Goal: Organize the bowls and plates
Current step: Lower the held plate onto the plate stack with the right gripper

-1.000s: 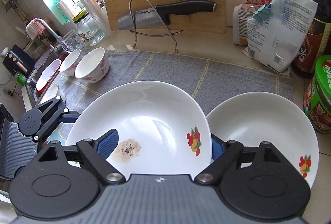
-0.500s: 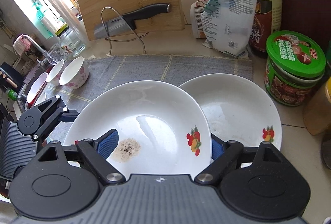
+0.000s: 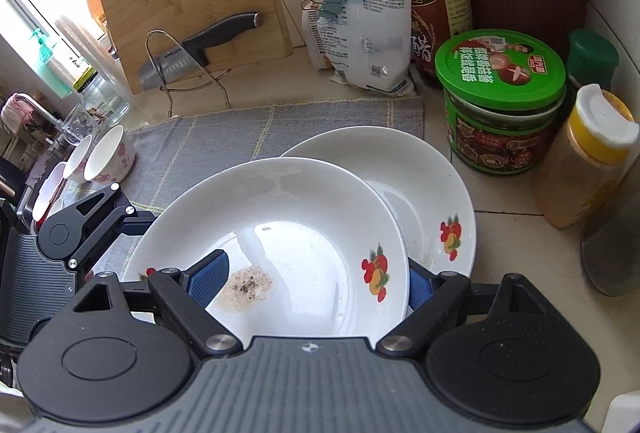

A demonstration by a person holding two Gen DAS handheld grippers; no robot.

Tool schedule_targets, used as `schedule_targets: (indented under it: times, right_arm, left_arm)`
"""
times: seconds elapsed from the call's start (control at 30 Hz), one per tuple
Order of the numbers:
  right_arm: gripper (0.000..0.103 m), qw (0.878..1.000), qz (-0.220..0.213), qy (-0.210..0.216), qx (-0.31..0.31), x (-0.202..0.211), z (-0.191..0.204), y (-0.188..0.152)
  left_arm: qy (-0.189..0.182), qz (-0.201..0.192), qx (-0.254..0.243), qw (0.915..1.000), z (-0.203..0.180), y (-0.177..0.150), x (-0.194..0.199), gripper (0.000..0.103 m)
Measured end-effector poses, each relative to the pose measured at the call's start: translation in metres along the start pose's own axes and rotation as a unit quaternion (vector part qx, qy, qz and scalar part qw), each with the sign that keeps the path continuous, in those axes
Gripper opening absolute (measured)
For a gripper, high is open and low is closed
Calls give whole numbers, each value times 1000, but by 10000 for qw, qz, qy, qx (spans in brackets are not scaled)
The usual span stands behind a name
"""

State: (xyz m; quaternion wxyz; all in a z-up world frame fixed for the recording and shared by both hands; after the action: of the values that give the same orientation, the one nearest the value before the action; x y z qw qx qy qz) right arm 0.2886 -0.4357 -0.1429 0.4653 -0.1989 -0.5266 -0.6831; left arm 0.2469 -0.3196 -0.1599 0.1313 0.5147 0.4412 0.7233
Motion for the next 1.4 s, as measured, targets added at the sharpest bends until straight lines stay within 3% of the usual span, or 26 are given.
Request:
schedule_targets:
  times: [0.83,1.4]
  right_arm:
    - [92,9994,85,-132,-300,-6,-23,-7]
    - [92,9992,136,-183,-329,-1,-20,-10]
  left_arm:
    - [-173,172,-141,9996,6,3,-26,102]
    - [-258,223,128,9993,19,1,-32,103]
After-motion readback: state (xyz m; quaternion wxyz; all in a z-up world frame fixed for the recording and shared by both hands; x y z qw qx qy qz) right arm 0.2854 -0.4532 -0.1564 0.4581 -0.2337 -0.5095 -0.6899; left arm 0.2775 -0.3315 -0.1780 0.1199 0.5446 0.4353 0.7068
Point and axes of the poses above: each gripper's, at about its wrist camera, not at the fingertips, and x roughly against the way its jaws point, z to its left, y to its top, the point moved 10 cm from there along -x, roughly the way its jaws point, and after that the axes turned 5 degrees about -z, right-handed, at the moved point
